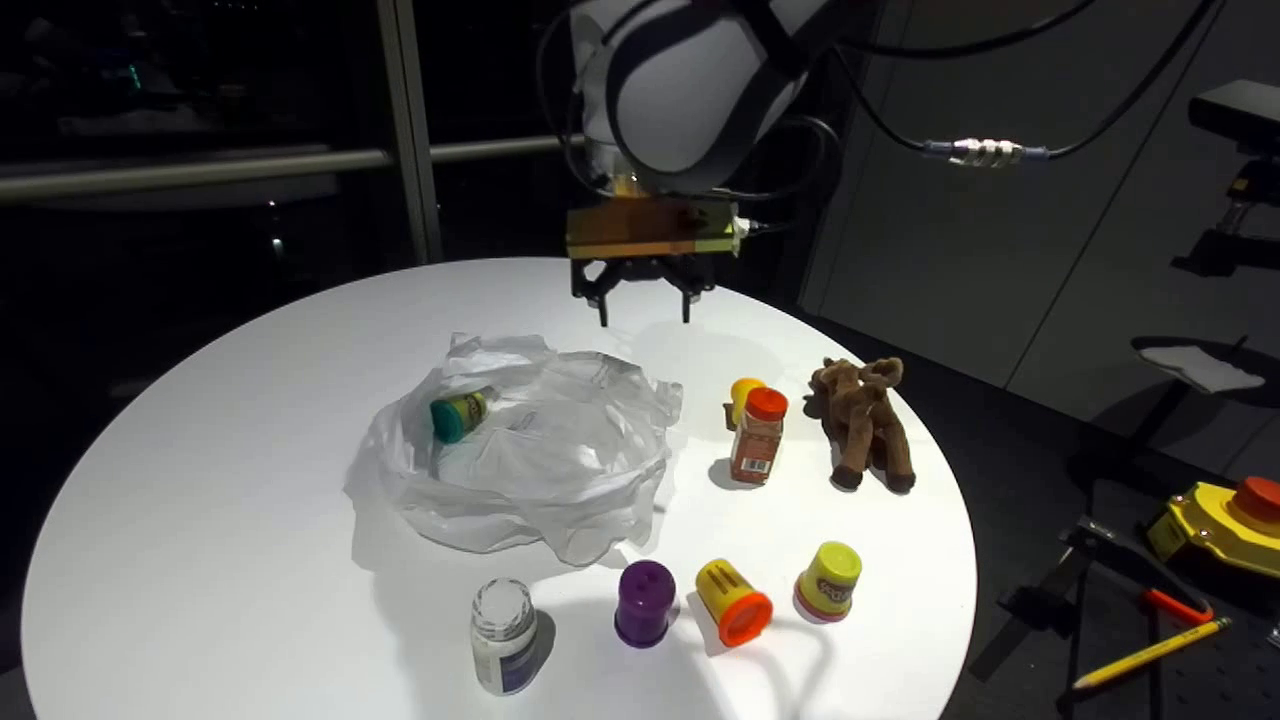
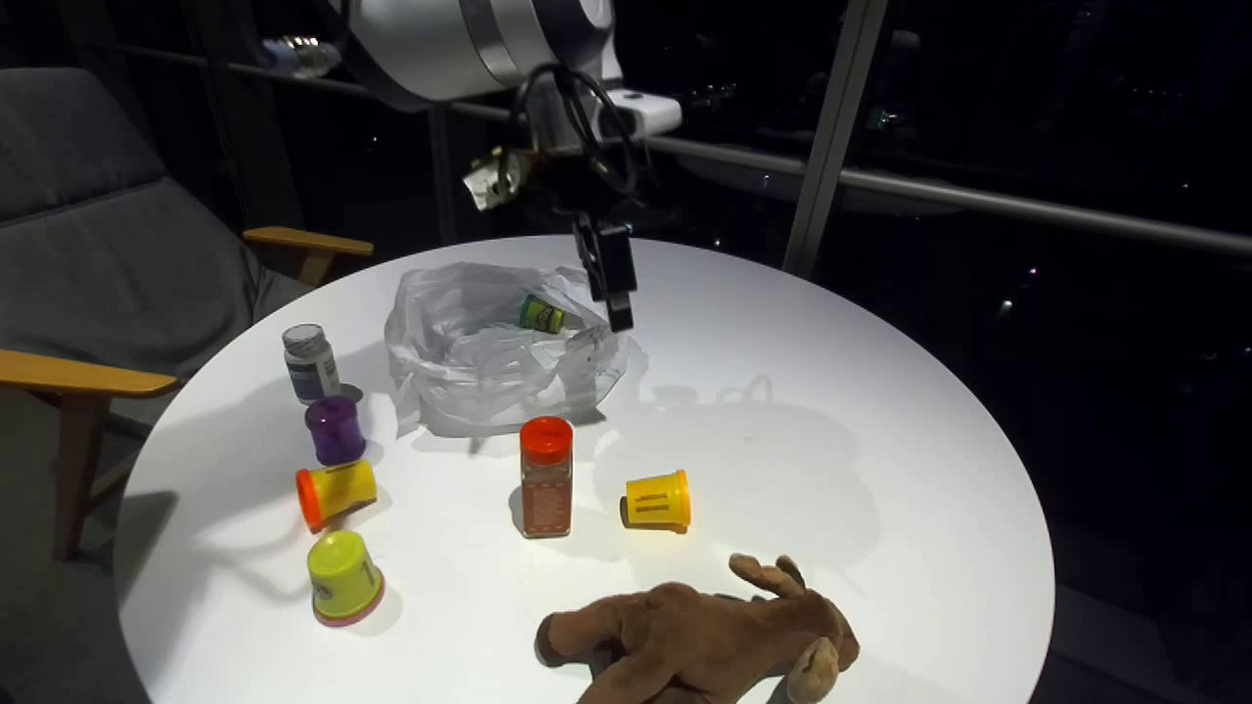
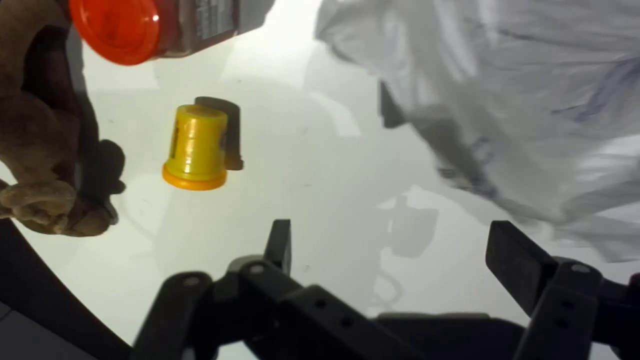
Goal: Remove the deer toy and containers from the white plastic bag and place them on the table
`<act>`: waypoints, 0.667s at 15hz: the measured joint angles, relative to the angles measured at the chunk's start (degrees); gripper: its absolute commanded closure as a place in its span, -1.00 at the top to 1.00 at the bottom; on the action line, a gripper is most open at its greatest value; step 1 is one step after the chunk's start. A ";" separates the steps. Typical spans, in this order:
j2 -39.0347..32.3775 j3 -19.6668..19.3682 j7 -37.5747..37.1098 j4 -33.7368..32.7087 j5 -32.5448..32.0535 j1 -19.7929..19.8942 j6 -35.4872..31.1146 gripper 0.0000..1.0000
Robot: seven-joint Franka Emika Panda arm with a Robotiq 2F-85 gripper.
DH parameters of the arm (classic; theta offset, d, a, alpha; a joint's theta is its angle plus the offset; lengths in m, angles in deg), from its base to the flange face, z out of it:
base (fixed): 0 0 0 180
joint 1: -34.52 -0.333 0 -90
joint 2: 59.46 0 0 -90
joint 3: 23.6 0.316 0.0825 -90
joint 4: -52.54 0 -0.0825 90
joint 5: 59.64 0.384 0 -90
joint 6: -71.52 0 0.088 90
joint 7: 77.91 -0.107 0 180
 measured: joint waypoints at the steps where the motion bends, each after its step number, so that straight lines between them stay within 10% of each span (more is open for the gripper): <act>1: 0.93 1.39 0.00 -0.63 0.20 -0.76 0.00 1.00; 10: -7.07 9.11 2.89 -9.60 7.23 -0.91 0.43 1.00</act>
